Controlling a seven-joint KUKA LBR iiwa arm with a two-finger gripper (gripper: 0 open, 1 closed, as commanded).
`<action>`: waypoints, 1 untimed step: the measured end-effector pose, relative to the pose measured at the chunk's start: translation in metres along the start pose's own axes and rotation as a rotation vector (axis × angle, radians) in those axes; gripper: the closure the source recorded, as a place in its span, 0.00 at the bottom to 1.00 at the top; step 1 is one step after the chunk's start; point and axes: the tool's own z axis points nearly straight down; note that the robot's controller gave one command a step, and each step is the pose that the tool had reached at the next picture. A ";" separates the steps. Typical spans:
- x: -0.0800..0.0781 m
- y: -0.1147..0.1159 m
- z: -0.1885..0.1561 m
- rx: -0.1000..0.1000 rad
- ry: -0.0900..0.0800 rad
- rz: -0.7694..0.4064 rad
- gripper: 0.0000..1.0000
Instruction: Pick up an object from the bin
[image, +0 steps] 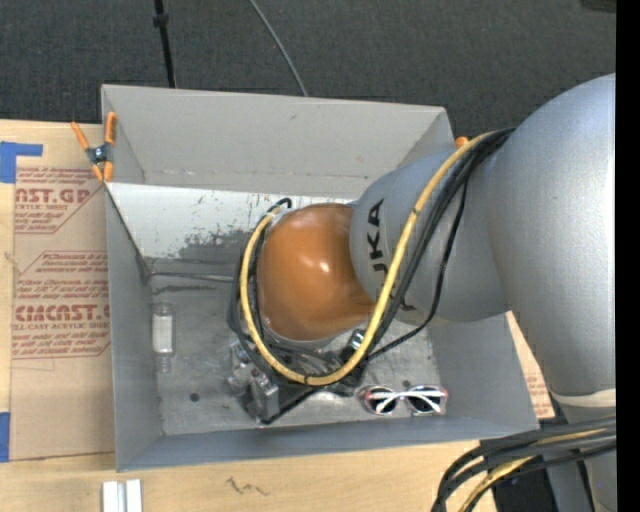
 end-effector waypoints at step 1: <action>-0.002 0.006 -0.037 0.000 0.002 0.037 1.00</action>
Offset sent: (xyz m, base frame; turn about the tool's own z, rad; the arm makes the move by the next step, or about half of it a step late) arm 0.0161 0.0022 0.0793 -0.0197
